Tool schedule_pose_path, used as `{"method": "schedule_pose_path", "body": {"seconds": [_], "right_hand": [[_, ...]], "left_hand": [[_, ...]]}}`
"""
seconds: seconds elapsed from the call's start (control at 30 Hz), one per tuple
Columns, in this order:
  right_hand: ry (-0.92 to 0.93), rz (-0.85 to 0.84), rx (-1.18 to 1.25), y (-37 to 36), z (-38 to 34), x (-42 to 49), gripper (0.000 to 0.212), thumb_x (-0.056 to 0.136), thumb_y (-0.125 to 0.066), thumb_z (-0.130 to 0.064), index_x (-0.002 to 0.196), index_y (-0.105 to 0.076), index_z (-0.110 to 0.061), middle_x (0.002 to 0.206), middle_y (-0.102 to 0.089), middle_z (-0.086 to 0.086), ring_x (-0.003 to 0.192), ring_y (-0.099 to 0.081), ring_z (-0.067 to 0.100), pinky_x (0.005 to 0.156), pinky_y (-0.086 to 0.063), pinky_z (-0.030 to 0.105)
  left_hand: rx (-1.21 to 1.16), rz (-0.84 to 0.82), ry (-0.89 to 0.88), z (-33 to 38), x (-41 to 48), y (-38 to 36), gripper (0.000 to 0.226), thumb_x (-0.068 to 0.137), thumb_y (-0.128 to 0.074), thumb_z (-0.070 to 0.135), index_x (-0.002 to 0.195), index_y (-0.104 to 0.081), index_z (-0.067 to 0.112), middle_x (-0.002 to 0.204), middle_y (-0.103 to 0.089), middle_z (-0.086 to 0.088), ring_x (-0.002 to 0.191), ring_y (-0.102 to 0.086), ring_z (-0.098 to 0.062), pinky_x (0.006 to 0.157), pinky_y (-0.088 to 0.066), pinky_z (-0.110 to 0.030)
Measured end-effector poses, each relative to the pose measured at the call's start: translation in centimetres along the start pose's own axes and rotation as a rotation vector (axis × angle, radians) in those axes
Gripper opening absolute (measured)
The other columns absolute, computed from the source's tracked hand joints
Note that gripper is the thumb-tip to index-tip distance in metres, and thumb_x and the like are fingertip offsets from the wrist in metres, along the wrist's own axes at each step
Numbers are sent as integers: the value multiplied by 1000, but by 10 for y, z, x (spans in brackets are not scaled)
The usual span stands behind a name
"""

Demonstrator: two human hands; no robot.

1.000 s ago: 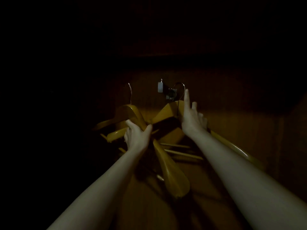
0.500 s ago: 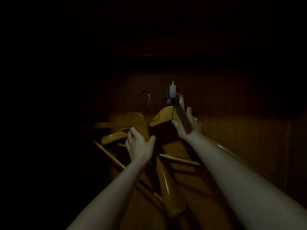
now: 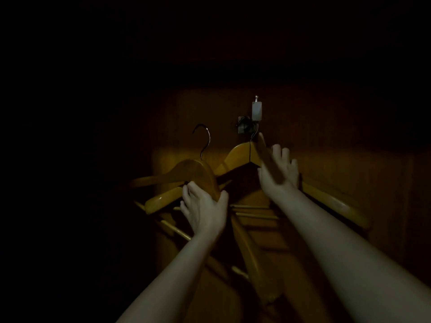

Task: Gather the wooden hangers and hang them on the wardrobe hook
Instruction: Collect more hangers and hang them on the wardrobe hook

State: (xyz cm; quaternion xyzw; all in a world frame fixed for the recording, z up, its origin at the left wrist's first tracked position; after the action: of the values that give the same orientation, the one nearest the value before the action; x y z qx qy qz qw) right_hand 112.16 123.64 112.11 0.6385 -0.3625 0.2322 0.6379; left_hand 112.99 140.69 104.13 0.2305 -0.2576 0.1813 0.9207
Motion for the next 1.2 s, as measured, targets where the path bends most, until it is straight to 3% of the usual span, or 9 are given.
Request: {"method": "schedule_pose_path", "body": {"seconds": [0.1,0.27,0.47,0.63,0.83,0.93,1.03,1.1,1.2], "right_hand": [[24,-22,79,4,6,-14,76,94,-48,-24,149,5,-28,146,-27,7,131,-31,27,102,-33,42],[141,-43,97,15,14,-60,50,94,-45,-29,142,-34,-16,150,-25,9,139,-23,26,112,-24,43],[129,-450,544,15,19,-145,37,95,-44,-39,126,-55,-21,127,-57,2,119,-52,23,99,-42,40],[156,-721,702,28,13,-224,57,91,-55,-34,143,-35,-18,141,-46,4,127,-44,22,104,-39,35],[74,-571,628,50,41,-255,41,93,-51,-30,133,-43,-24,121,-58,3,117,-50,26,102,-37,42],[111,-566,581,58,55,-259,34,92,-52,-36,125,-49,-26,102,-59,-4,109,-54,25,99,-40,43],[158,-569,606,71,70,-263,30,91,-56,-32,119,-54,-21,75,-48,-13,81,-56,14,80,-47,32],[169,-610,648,78,81,-265,29,91,-58,-26,118,-57,-16,79,-57,-5,72,-56,10,67,-46,24],[174,-682,728,88,97,-270,27,90,-59,-21,116,-58,-15,100,-66,11,88,-64,21,79,-52,35]], "left_hand": [[-69,-27,24,-1,-4,-1,73,88,-57,39,140,-15,9,153,-21,-14,144,-15,-28,120,-10,-46],[-147,-50,56,3,-34,3,69,88,-57,38,136,-18,7,147,-29,-18,139,-25,-32,115,-24,-49],[-140,-48,72,10,-88,12,66,88,-56,43,131,-22,5,137,-38,-17,131,-33,-33,109,-33,-51],[-118,-58,84,19,-134,16,64,87,-54,46,127,-23,6,135,-37,-15,131,-33,-30,109,-32,-49],[-158,-306,128,21,-186,24,75,87,-55,46,139,-16,10,146,-26,-13,137,-26,-29,112,-30,-43],[9,-347,38,24,-202,45,66,90,-53,40,142,-24,13,149,-30,-10,137,-30,-26,107,-33,-37],[220,-243,-134,22,-210,78,48,90,-55,36,132,-41,18,137,-45,-5,127,-43,-20,104,-41,-35],[310,-118,-214,18,-211,99,52,87,-59,34,132,-39,17,134,-44,-6,125,-44,-21,104,-42,-39],[513,-32,-323,14,-211,113,68,85,-63,35,141,-29,17,143,-36,-8,131,-37,-25,109,-32,-40]]}}
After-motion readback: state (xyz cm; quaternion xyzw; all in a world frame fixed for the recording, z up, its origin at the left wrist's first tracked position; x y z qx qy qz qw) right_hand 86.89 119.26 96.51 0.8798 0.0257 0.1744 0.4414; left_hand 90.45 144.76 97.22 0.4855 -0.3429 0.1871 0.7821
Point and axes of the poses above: each hand's wrist, its own x-axis towards the middle knuckle, its own y-axis out of the back of the hand, z = x × y, the point moved 6 cm from there along x, towards the middle knuckle
